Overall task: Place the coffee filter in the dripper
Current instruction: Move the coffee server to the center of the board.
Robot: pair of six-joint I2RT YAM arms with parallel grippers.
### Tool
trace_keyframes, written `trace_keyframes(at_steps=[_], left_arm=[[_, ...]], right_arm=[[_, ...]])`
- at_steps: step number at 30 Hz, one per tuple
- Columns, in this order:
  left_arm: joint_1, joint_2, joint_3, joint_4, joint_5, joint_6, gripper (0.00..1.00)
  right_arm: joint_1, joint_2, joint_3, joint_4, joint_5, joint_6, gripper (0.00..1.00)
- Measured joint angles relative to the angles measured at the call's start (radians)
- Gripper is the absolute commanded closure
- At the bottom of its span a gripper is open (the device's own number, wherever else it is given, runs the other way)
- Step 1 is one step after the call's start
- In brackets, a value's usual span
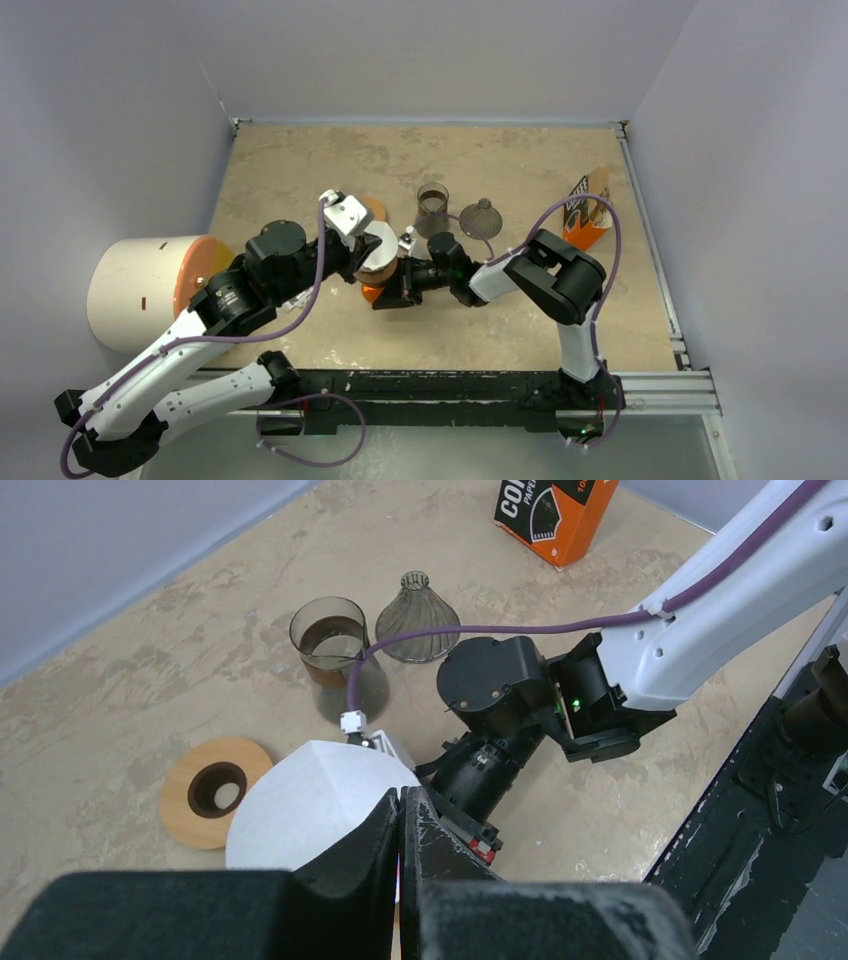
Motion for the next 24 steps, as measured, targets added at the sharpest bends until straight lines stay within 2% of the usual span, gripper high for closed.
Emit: trace_keyframes(at_steps=[24], left_arm=[[0.0,-0.019,0.0,0.0,-0.001,0.006,1.0]], right_arm=[[0.054,0.258,0.399,-0.034,-0.032,0.04,1.0]])
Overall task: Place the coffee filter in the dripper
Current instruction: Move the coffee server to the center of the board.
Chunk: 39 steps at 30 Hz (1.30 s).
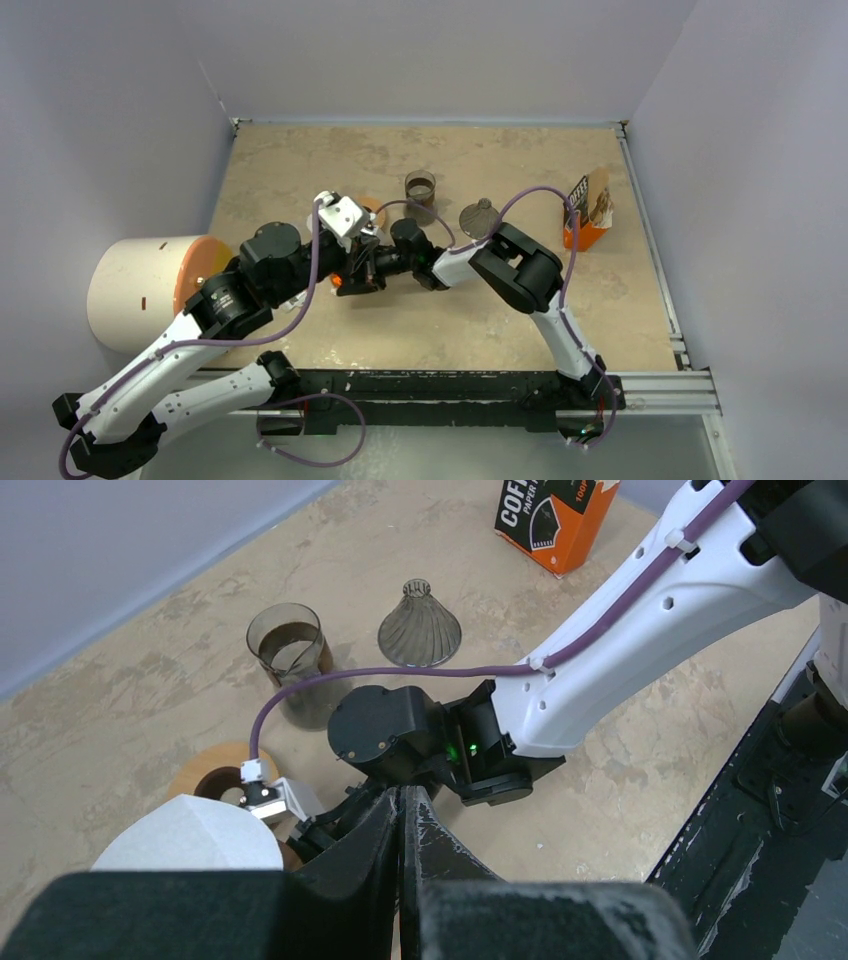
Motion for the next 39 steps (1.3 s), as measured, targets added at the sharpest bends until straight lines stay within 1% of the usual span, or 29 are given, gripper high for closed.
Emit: trace_keyframes(at_steps=[6,12,15,19,25,29,34,39], left_arm=[[0.0,-0.004,0.0,0.0,-0.001,0.0,1.0],[0.0,-0.005,0.0,0.0,-0.005,0.0,1.0],[0.0,-0.007,0.0,0.0,-0.007,0.0,1.0],[0.0,-0.008,0.0,0.0,-0.007,0.0,1.0],[0.0,-0.008,0.0,0.0,-0.012,0.0,1.0],[0.0,-0.006,0.0,0.0,-0.029,-0.001,1.0],[0.0,-0.001,-0.002,0.001,-0.056,-0.002,0.87],[0.0,0.0,-0.012,0.0,-0.082,-0.004,0.77]], right_arm=[[0.006,0.037,0.066,-0.016,-0.002,0.004,1.0],[0.005,0.036,0.065,-0.022,-0.007,0.004,1.0],[0.005,0.019,0.024,-0.02,-0.006,0.004,1.0],[0.006,-0.027,-0.071,-0.022,-0.003,0.001,1.0],[0.005,-0.177,-0.208,-0.047,0.017,-0.021,1.0],[0.006,-0.306,-0.282,-0.079,0.033,-0.06,0.95],[0.005,-0.451,-0.37,-0.187,0.068,-0.132,0.84],[-0.003,-0.62,-0.392,-0.408,0.154,-0.246,0.72]])
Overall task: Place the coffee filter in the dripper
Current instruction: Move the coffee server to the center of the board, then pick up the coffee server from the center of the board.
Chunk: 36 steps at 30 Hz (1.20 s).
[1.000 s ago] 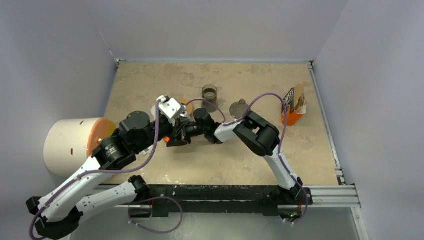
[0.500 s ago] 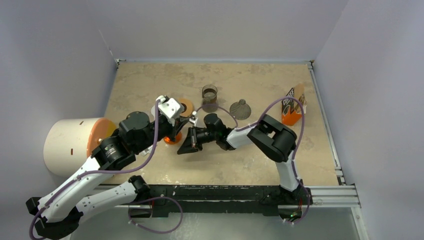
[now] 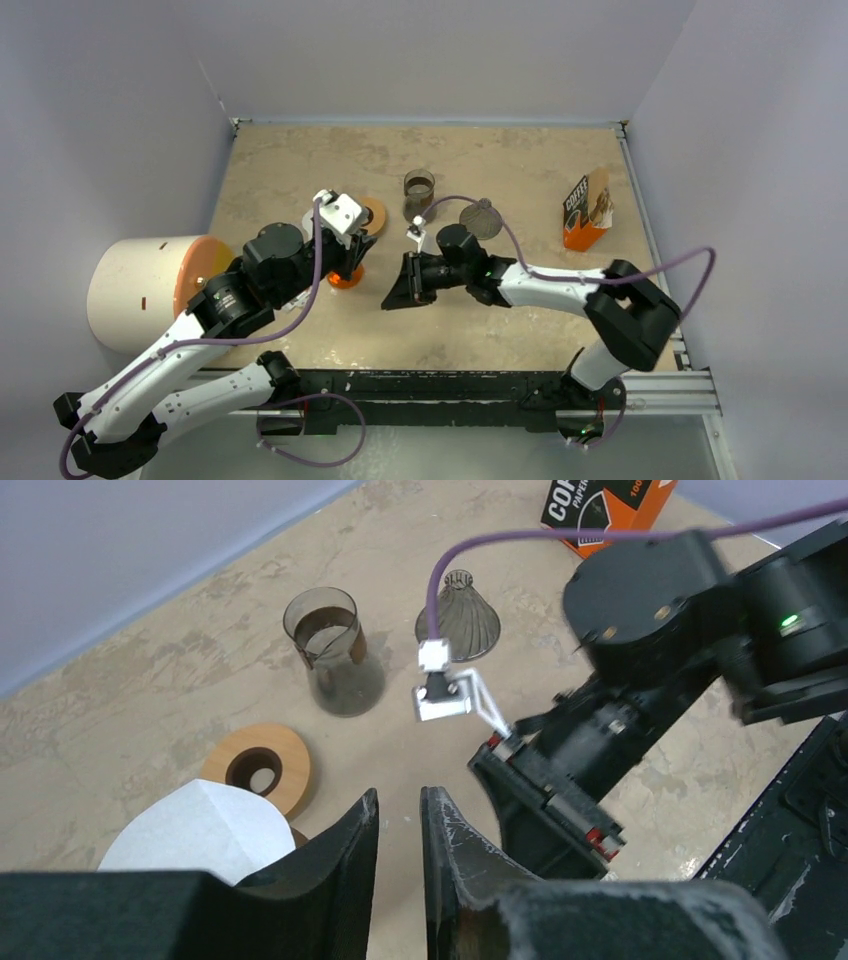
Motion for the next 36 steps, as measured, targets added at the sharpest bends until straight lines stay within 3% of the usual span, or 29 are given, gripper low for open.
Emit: trace_keyframes(at_steps=[8,16,20,24,36], left_arm=[[0.0,0.0,-0.002,0.0,-0.022,-0.002,0.62],[0.0,0.0,-0.002,0.0,-0.031,-0.008,0.5],[0.0,0.0,-0.002,0.0,-0.036,-0.008,0.41],[0.0,-0.002,-0.002,0.0,-0.045,-0.01,0.21],[0.0,-0.014,-0.002,0.0,-0.067,-0.016,0.12]], right_arm=[[-0.087,-0.231,0.138,-0.431,0.193,-0.219,0.57],[-0.164,-0.265,0.362,-0.731,0.445,-0.385,0.47],[-0.183,-0.229,0.48,-0.828,0.573,-0.44,0.43],[-0.196,-0.155,0.601,-0.904,0.702,-0.47,0.42],[-0.241,0.134,0.871,-1.018,0.897,-0.461,0.43]])
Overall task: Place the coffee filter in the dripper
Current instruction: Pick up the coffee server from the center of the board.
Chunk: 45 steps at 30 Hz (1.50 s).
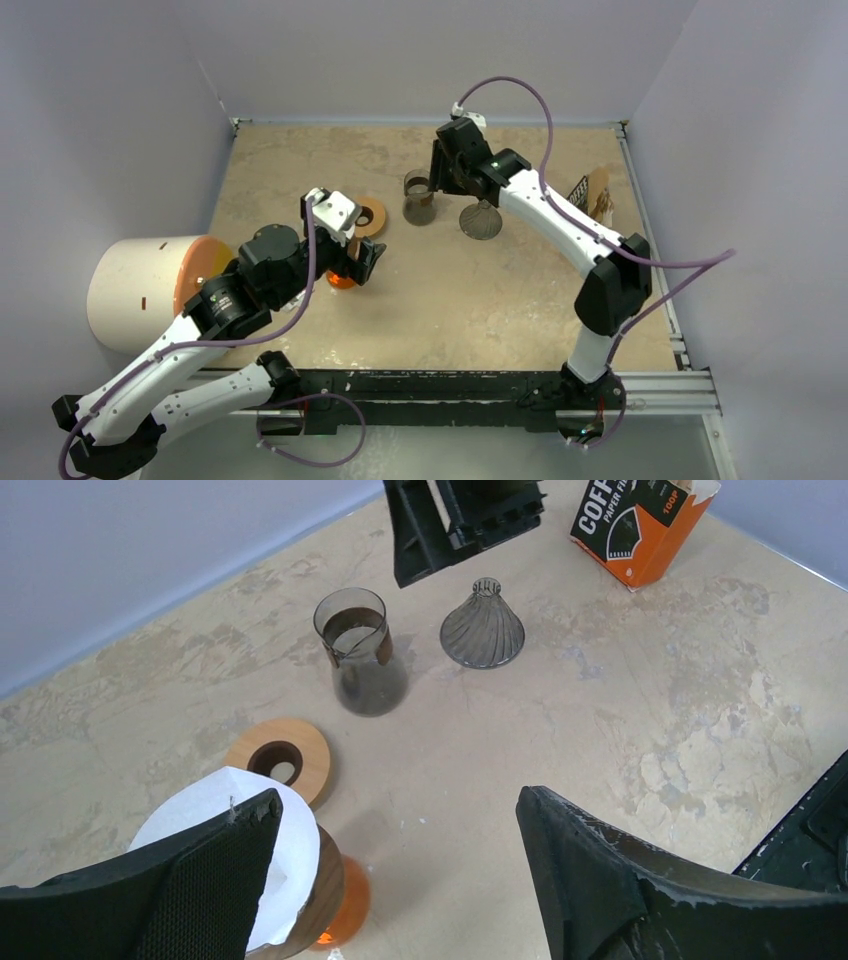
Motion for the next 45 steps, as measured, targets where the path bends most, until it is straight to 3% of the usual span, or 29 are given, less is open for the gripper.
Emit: trace_keyframes(at_steps=[11,30,43,45], left_arm=[[0.0,0.0,0.0,-0.002,-0.003,0.0,0.1],[0.0,0.0,0.0,-0.006,-0.003,0.0,0.09],[0.0,0.0,0.0,-0.007,-0.003,0.0,0.09],[0.0,0.0,0.0,-0.006,-0.003,0.0,0.09]], right_arm=[[-0.019,0.214,0.187,-0.059,0.025,0.042,0.46],[-0.036,0.395,0.347,-0.107,0.031,0.068,0.55],[-0.042,0.423,0.36,-0.12,0.013,0.071,0.74],[-0.042,0.423,0.361,-0.119,0.01,0.071,0.81]])
